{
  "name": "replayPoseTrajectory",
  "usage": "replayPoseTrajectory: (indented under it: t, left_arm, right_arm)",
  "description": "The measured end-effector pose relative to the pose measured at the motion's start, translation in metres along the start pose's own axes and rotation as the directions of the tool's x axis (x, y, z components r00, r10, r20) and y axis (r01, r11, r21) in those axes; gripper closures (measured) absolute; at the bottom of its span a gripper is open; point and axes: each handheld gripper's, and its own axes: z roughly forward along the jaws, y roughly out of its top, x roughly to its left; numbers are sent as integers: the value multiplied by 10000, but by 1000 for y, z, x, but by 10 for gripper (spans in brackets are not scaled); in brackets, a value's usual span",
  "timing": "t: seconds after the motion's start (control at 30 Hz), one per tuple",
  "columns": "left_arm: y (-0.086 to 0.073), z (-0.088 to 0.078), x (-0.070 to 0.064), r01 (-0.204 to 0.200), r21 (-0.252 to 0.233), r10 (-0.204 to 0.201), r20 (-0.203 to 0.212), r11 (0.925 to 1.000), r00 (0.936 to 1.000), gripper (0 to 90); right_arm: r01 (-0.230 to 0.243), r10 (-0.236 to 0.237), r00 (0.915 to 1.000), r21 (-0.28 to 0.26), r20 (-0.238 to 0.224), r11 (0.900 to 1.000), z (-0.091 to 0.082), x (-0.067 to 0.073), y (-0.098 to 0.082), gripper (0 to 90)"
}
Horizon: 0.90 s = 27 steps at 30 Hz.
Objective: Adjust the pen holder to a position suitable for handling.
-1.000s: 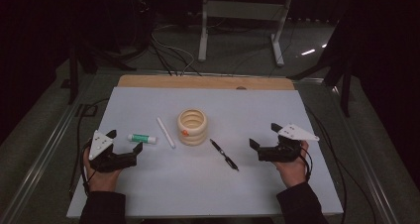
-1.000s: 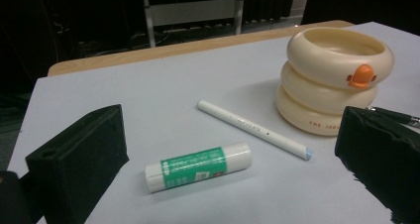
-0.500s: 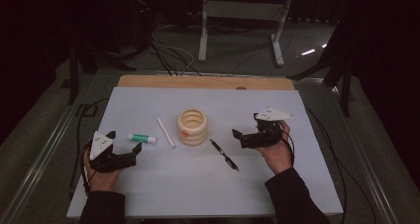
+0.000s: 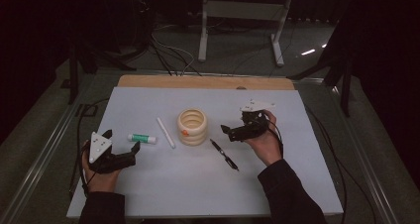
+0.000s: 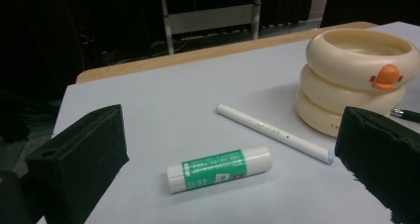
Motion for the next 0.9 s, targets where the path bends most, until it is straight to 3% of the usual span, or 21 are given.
replayPoseTrajectory:
  t: [0.3, 0.4, 0.73, 0.9]
  left_arm:
    - [0, -1, 0, -32, -71, 30, -273, 10000, 9996, 2]
    - [0, -1, 0, 2, -87, -4, -307, 10000, 9995, 3]
    - [-2, 1, 0, 47, -66, -49, -345, 10000, 9994, 2]
    - [-3, 1, 1, 82, -49, -84, -380, 10000, 9992, 2]
  right_arm:
    - [103, -78, 9997, 1003, -250, 9949, 27, 0, -3, 1]
    - [69, -21, 9995, 1568, -307, 9876, 35, 3, -3, 6]
    - [130, -41, 9992, 2290, -392, 9733, 42, 5, -3, 48]
    - [277, -139, 9986, 2783, -512, 9601, 49, 8, -3, 72]
